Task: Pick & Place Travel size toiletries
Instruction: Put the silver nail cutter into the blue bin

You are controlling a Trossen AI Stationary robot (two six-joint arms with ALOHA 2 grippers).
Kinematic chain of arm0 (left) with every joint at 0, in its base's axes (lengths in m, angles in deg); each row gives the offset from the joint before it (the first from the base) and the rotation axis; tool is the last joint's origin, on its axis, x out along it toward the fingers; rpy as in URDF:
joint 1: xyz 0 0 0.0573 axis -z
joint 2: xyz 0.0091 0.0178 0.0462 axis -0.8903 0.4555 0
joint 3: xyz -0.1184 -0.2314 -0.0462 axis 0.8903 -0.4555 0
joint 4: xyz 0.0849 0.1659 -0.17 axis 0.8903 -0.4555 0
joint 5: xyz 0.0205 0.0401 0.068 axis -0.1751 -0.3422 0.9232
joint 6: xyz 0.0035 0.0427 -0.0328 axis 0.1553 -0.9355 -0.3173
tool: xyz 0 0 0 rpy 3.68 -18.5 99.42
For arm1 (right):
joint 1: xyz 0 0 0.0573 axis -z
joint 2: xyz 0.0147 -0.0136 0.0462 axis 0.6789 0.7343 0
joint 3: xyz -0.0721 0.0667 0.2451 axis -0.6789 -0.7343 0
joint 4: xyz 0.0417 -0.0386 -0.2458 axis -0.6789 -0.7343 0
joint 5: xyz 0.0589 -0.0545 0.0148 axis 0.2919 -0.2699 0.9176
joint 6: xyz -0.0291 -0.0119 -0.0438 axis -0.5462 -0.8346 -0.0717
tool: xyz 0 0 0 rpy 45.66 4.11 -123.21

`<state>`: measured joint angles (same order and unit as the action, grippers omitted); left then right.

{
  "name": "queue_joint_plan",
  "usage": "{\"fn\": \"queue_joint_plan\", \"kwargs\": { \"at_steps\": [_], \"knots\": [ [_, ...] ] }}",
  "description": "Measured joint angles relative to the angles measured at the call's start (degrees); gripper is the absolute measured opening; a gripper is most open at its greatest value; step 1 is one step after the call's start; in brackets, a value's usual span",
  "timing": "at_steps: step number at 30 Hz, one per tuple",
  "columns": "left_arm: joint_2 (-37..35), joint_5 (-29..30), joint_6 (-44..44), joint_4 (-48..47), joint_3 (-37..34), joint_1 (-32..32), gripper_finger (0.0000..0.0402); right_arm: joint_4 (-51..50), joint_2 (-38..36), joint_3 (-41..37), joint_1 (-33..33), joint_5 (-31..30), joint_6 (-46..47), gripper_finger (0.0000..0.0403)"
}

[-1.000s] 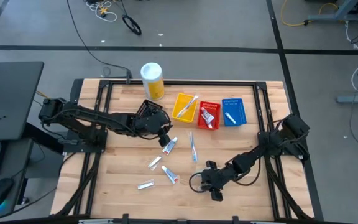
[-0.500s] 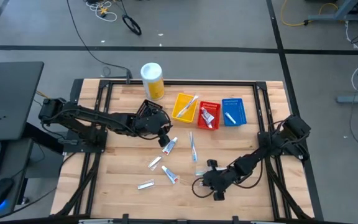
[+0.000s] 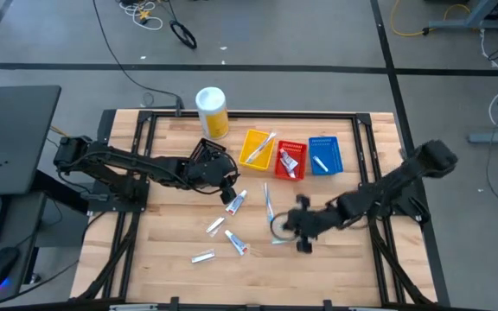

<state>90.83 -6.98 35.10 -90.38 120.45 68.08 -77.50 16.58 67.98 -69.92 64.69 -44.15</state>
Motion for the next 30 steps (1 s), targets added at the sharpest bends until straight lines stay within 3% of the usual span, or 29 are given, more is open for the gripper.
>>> {"fn": "queue_joint_plan", "kwargs": {
  "at_steps": [7,14,18,24,30],
  "knots": [
    [0.00,0.00,0.90,0.02,0.00,0.00,0.0105,-22.69,-13.61,0.02,7.42,-12.11,1.40,0.0053],
    [0.00,0.01,0.90,0.50,-0.02,0.00,0.0105,-40.72,-17.66,0.01,18.59,-24.23,14.47,0.0055],
    [0.00,0.02,0.90,0.96,-0.02,0.00,0.0105,-40.21,-17.68,-0.67,25.30,-26.06,15.47,0.0055],
    [0.00,0.02,0.90,1.00,-0.02,0.00,0.0105,-37.05,-17.67,-4.64,35.75,-20.42,15.32,0.0056],
    [0.00,0.02,0.90,1.01,-0.02,0.00,0.0105,-24.65,-17.67,-11.04,43.29,-19.00,9.06,0.0058]
  ]
}}
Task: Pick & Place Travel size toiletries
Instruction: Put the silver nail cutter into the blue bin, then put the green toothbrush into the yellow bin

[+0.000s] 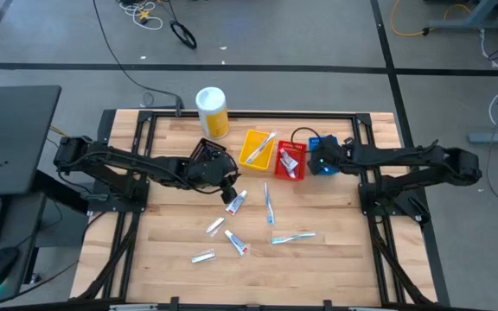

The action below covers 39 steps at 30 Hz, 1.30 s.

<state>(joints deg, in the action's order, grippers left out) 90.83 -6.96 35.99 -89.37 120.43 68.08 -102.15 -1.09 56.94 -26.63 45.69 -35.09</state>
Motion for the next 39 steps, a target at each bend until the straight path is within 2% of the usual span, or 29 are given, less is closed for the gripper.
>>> {"fn": "queue_joint_plan", "kwargs": {
  "at_steps": [6,13,19,22,26,32,39],
  "knots": [
    [0.00,0.00,0.00,0.00,0.00,0.00,0.0105,8.41,0.02,-3.64,5.20,5.56,-4.78,0.0097],
    [0.00,0.00,0.00,0.00,0.00,0.00,0.0105,10.12,0.02,-4.12,8.34,2.54,-4.13,0.0135],
    [0.00,-2.33,0.16,-0.47,0.00,0.00,0.0105,22.92,0.02,-4.12,7.31,5.88,-5.21,0.0137],
    [0.00,-5.39,1.77,-1.66,0.00,0.23,0.0105,30.38,0.02,-4.12,6.34,9.37,-5.85,0.0137],
    [0.02,-6.60,4.74,-4.59,0.00,1.74,0.0105,37.63,0.02,-4.12,4.45,15.78,-12.55,0.0137],
    [0.02,-6.67,8.54,-8.20,0.00,5.94,0.0105,39.82,0.02,-4.12,1.34,25.77,-22.56,0.0137],
    [0.02,-6.08,14.06,-8.17,0.00,9.57,0.0105,41.64,0.11,-4.12,-0.40,26.49,-27.42,0.0137]
  ]
}}
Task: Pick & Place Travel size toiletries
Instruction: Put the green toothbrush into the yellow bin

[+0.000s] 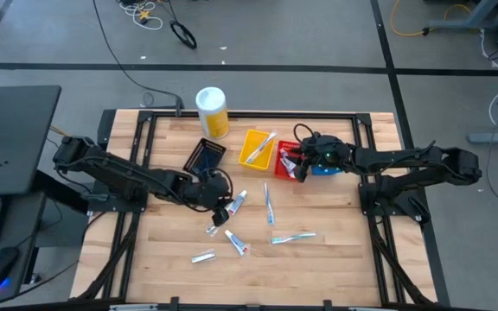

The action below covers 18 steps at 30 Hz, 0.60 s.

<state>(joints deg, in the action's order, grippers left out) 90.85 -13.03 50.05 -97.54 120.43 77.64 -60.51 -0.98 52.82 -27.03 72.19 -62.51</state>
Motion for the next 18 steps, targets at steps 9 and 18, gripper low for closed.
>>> {"fn": "queue_joint_plan", "kwargs": {
  "at_steps": [9,18],
  "knots": [
    [0.00,-0.02,4.13,0.04,0.00,1.06,0.0105,11.92,0.00,0.00,0.04,0.02,-8.81,0.0137],
    [1.06,0.09,5.26,1.25,0.00,1.06,0.0105,16.45,0.00,0.00,0.51,0.04,-11.26,0.0137]
  ]
}}
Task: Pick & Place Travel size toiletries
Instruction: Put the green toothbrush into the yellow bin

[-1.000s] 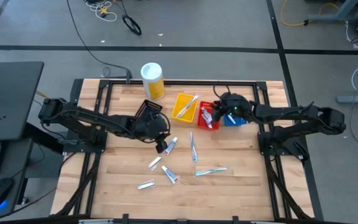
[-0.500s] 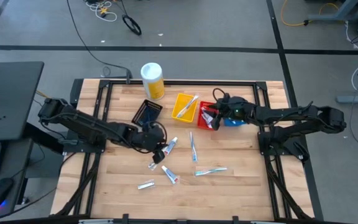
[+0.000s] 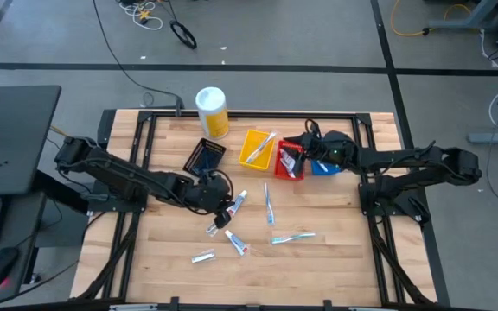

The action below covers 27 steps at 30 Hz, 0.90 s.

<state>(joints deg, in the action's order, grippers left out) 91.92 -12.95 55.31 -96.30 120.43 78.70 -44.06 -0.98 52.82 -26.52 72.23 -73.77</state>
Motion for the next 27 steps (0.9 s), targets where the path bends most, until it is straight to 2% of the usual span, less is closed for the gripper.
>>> {"fn": "queue_joint_plan", "kwargs": {
  "at_steps": [8,14,20,27],
  "knots": [
    [6.15,1.40,-2.54,3.70,-0.02,-0.41,0.0105,1.20,0.48,-0.07,1.04,0.01,0.04,0.0137],
    [10.79,3.37,0.73,5.43,-0.03,-2.12,0.0105,0.66,1.93,-0.04,1.18,0.03,0.17,0.0137],
    [12.18,1.54,-0.99,6.03,0.05,-3.57,0.0105,1.40,3.11,-0.04,1.32,0.14,1.13,0.0137],
    [12.93,-2.32,-3.32,11.55,0.00,-5.23,0.0124,1.42,4.65,-0.06,1.42,0.42,2.77,0.0137]
  ]
}}
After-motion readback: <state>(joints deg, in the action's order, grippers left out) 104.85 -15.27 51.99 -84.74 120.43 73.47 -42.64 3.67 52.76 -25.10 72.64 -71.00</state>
